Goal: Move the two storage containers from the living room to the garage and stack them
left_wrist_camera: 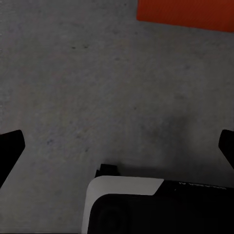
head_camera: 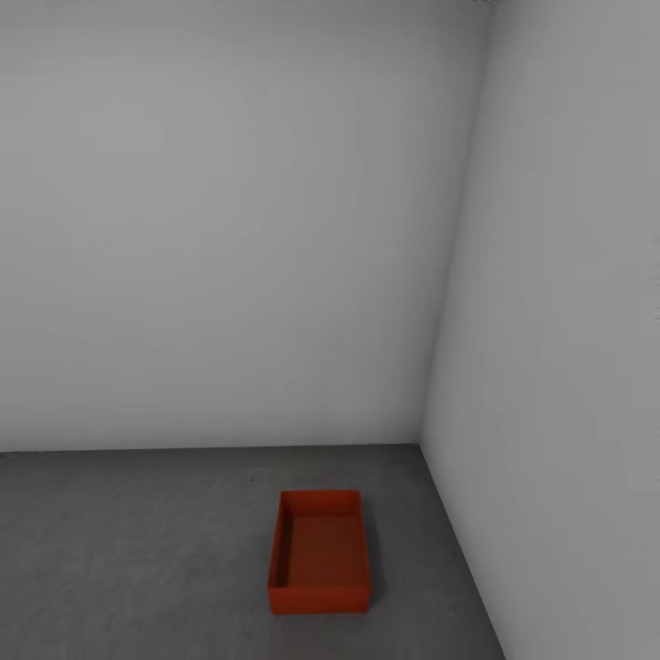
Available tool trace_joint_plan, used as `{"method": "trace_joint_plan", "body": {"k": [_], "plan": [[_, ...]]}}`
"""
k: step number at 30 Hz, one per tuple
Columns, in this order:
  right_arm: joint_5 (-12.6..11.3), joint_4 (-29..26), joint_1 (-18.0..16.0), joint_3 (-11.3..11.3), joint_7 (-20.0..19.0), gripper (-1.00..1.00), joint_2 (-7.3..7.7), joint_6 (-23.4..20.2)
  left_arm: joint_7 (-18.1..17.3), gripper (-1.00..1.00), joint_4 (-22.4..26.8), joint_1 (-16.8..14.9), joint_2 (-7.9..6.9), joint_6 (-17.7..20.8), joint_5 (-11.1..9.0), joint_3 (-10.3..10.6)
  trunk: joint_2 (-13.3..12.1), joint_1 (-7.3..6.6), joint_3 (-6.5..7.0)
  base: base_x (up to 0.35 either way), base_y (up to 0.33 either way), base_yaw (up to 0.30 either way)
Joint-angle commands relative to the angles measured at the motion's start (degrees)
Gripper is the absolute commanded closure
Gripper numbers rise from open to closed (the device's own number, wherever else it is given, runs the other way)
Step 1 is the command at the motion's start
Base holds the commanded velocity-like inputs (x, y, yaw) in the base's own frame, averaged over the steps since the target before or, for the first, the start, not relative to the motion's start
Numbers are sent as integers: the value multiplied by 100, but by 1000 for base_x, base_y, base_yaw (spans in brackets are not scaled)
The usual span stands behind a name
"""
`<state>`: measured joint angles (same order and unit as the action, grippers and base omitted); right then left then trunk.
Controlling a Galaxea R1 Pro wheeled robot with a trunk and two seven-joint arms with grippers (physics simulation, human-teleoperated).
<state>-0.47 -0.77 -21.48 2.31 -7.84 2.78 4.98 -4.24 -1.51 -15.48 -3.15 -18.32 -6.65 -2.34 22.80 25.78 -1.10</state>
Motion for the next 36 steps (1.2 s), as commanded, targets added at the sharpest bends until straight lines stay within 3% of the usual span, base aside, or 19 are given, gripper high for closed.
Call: {"method": "trace_joint_plan", "body": {"k": [1,8,36], "plan": [[-5,7,-5,23,-16,-100,1,21,-43,-100,-16,-9,-1,-23,-56,-20,12,0,-13,-274,0,0],[-5,7,-5,24,-16,-100,1,21,-43,-100,-16,-9,-1,-23,-56,-20,12,0,-42,-169,0,0],[-19,34,16,15,60,-100,-5,59,-44,-100,-24,-8,-6,-10,-51,-20,12,0,-61,-3,0,0]]}}
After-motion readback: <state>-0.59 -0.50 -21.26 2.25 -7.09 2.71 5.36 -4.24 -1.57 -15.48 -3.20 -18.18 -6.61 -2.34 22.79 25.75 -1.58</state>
